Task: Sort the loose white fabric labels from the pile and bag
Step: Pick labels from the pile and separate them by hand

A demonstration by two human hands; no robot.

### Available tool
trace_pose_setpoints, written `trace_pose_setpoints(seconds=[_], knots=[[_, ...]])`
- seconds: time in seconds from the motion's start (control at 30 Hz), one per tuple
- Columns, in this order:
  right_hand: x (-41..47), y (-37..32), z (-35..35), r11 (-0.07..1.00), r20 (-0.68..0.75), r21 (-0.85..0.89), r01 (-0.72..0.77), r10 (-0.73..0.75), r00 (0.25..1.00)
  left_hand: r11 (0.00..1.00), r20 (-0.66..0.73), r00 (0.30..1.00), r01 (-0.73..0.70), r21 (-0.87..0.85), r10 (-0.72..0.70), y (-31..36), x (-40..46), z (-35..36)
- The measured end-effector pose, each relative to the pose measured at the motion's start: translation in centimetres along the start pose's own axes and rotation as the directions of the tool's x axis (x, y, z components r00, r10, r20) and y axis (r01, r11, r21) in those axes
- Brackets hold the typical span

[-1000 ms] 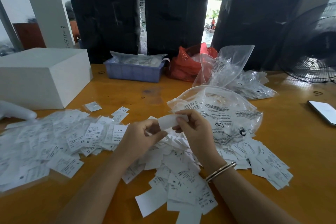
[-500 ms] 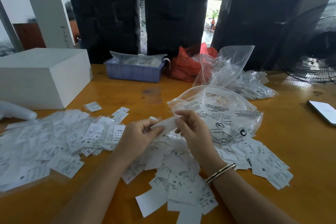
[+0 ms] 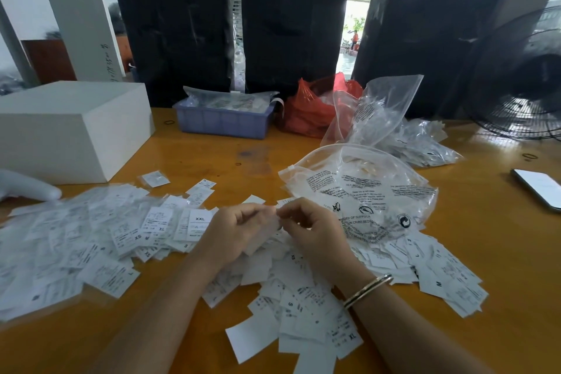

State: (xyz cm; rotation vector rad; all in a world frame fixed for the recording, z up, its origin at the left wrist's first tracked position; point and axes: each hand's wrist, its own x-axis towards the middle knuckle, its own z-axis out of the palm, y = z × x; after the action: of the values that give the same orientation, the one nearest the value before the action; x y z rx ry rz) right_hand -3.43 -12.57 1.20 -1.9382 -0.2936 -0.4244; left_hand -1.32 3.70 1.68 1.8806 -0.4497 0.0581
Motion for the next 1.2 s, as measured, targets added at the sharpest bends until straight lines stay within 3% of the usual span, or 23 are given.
trace_pose_setpoints(seconds=[0.17,0.4,0.5,0.6,0.73,0.83,1.0,1.2], knots=[[0.3,0.3,-0.8,0.987,-0.072,0.153,0.05,-0.039,0.997,0.935,0.166,0.968,0.227,-0.272,-0.187,0.5,-0.3,-0.3],[0.2,0.6,-0.4,0.998,-0.042,0.021,0.056,-0.055,0.998,0.996,0.099,0.994,0.046,-0.076,-0.038,-0.2,0.1,0.0],[0.2,0.5,-0.3,0.996,-0.053,-0.064,0.064,-0.067,0.996,0.992,0.12,0.993,-0.017,0.126,0.002,-0.6,0.1,0.3],[0.3,0.4,-0.6,0.994,-0.076,-0.095,0.06,-0.067,0.995,0.961,0.218,0.976,-0.058,0.271,-0.003,-1.1,0.0,0.3],[0.5,0.7,-0.8,0.996,-0.108,-0.087,0.007,-0.016,0.994,0.818,0.273,0.962,-0.143,0.557,-0.018,-1.5,0.0,0.2],[0.5,0.7,-0.9,0.996,-0.125,-0.088,0.003,-0.014,0.992,0.821,0.279,0.96,-0.137,0.554,-0.029,-1.3,-0.1,-0.3],[0.6,0.8,-1.0,0.996,-0.132,-0.092,0.007,-0.019,0.991,0.832,0.453,0.886,-0.178,0.526,-0.097,-0.8,-0.1,-0.9],[0.6,0.8,-1.1,0.996,-0.153,-0.084,0.028,-0.041,0.987,0.905,0.393,0.92,-0.159,0.394,-0.01,-0.6,-0.2,-0.3]])
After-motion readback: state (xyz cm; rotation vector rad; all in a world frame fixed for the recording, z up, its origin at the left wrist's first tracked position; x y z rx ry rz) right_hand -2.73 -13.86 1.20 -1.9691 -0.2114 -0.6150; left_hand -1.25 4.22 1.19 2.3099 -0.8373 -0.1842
